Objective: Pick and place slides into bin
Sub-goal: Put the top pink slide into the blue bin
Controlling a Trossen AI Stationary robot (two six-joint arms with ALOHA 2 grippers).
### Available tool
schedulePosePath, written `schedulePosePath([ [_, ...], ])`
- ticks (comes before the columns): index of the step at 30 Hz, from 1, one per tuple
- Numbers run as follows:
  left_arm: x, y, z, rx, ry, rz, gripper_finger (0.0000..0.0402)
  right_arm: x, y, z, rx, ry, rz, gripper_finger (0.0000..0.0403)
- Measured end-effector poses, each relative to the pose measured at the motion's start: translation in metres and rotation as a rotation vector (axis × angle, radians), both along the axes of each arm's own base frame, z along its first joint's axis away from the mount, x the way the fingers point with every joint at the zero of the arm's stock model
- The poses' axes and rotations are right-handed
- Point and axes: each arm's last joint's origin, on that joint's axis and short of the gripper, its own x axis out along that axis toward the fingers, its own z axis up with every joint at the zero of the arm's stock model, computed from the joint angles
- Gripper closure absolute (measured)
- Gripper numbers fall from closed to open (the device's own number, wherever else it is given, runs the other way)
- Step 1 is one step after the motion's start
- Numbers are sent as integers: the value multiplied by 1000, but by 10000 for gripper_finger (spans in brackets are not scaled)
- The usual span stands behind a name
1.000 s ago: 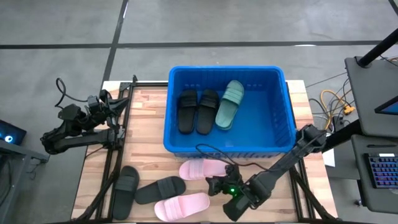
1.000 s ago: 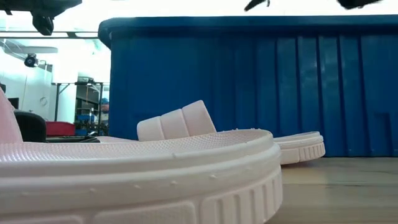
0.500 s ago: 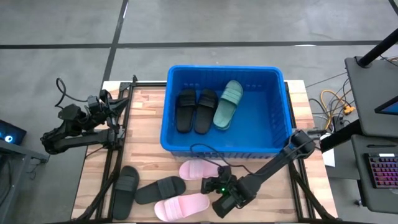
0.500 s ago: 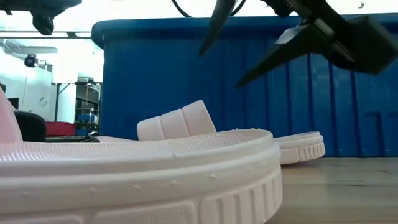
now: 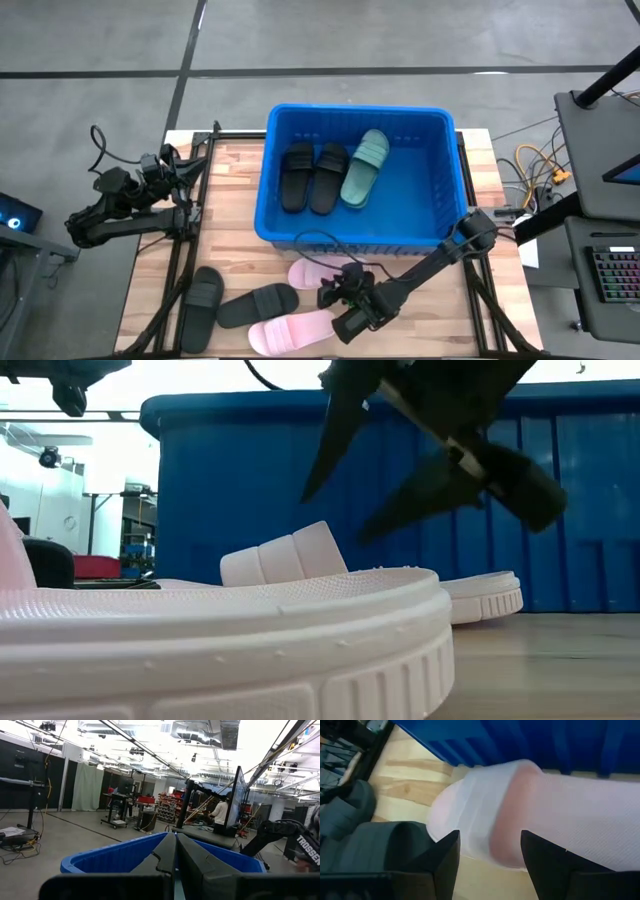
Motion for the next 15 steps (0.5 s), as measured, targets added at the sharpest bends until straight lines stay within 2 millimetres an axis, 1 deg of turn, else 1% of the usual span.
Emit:
schedulePosePath([
  [5, 0, 0, 0, 0, 0, -2, 402, 7, -2, -5, 17, -27, -9, 202],
  [9, 0, 0, 0, 0, 0, -2, 402, 9, -5, -8, 21, -18, -17, 203],
  [11, 0, 0, 0, 0, 0, -2, 402, 11, -7, -8, 35, -13, -17, 210],
  [15, 0, 0, 0, 0, 0, -3, 402, 13, -9, -12, 29, 1, -15, 239],
])
